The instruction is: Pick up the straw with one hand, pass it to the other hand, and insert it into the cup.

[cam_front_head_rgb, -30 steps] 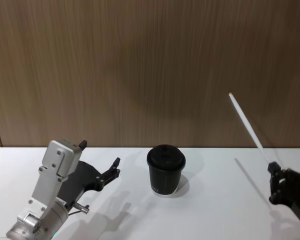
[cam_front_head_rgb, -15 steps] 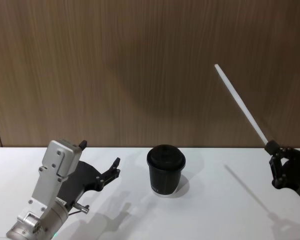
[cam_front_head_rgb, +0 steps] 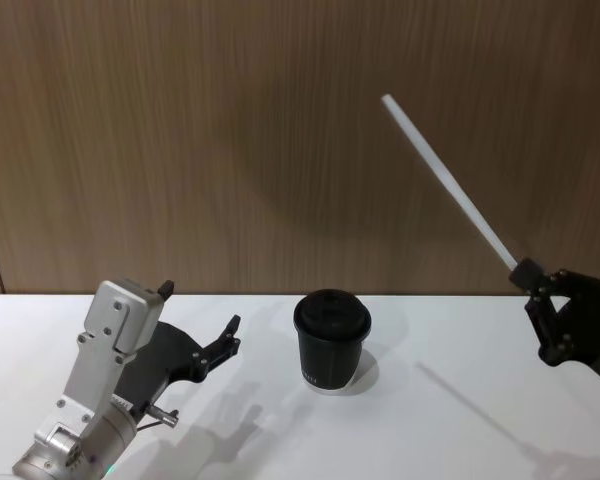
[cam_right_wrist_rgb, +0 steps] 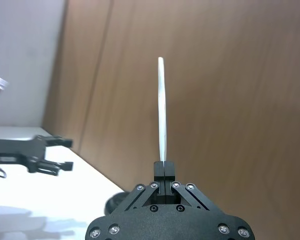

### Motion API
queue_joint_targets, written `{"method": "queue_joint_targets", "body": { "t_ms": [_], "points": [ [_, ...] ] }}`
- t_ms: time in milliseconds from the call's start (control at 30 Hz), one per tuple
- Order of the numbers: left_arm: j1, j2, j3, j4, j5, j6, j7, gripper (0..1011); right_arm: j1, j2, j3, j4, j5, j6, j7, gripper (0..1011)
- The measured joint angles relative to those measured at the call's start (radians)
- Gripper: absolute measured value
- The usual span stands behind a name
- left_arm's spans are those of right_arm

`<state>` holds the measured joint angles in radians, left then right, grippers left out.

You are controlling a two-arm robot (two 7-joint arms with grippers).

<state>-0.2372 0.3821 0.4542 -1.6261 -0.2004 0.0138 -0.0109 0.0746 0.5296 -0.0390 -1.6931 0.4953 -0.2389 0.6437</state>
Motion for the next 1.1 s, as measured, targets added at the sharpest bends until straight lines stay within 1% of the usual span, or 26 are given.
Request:
{"method": "queue_joint_targets", "body": {
  "t_ms": [67,167,233,267,300,333,367,400,500,533,567,600,667,700,733,800,900,1100],
  "points": [
    [0.000,0.000,0.000,0.000,0.000,0.000,0.000,1003,0.007,0.006,-0.004,0.001,0.017,-0.002,0.020,1],
    [0.000,0.000,0.000,0.000,0.000,0.000,0.000,1003,0.026,0.019,-0.014,0.004,0.056,-0.006,0.077,1],
    [0.000,0.000,0.000,0.000,0.000,0.000,0.000,1003,0.033,0.024,-0.019,0.005,0.070,-0.008,0.094,1],
    [0.000,0.000,0.000,0.000,0.000,0.000,0.000,1002,0.038,0.026,-0.022,0.005,0.078,-0.008,0.108,1],
    [0.000,0.000,0.000,0.000,0.000,0.000,0.000,1003,0.045,0.031,-0.027,0.007,0.094,-0.008,0.130,1],
    [0.000,0.000,0.000,0.000,0.000,0.000,0.000,1003,0.048,0.032,-0.029,0.007,0.099,-0.008,0.138,1],
    [0.000,0.000,0.000,0.000,0.000,0.000,0.000,1003,0.056,0.036,-0.034,0.008,0.115,-0.008,0.160,1],
    [0.000,0.000,0.000,0.000,0.000,0.000,0.000,1003,0.056,0.036,-0.034,0.008,0.115,-0.008,0.160,1],
    [0.000,0.000,0.000,0.000,0.000,0.000,0.000,1003,0.072,0.044,-0.045,0.011,0.145,-0.008,0.203,1],
    [0.000,0.000,0.000,0.000,0.000,0.000,0.000,1003,0.081,0.047,-0.051,0.013,0.161,-0.007,0.225,1],
    [0.000,0.000,0.000,0.000,0.000,0.000,0.000,1002,0.085,0.049,-0.054,0.013,0.166,-0.006,0.233,1],
    [0.000,0.000,0.000,0.000,0.000,0.000,0.000,1003,0.094,0.052,-0.060,0.015,0.182,-0.005,0.254,1],
    [0.000,0.000,0.000,0.000,0.000,0.000,0.000,1003,0.102,0.054,-0.067,0.017,0.196,-0.004,0.272,1],
    [0.000,0.000,0.000,0.000,0.000,0.000,0.000,1003,0.111,0.056,-0.074,0.019,0.209,-0.002,0.295,1],
    [0.000,0.000,0.000,0.000,0.000,0.000,0.000,1003,0.111,0.056,-0.074,0.019,0.209,-0.002,0.295,1],
    [0.000,0.000,0.000,0.000,0.000,0.000,0.000,1003,0.128,0.060,-0.085,0.024,0.235,0.004,0.334,1],
    [0.000,0.000,0.000,0.000,0.000,0.000,0.000,1003,0.141,0.062,-0.095,0.027,0.255,0.008,0.362,1],
    [0.000,0.000,0.000,0.000,0.000,0.000,0.000,1004,0.180,0.066,-0.123,0.039,0.305,0.022,0.442,2]
  ]
}}
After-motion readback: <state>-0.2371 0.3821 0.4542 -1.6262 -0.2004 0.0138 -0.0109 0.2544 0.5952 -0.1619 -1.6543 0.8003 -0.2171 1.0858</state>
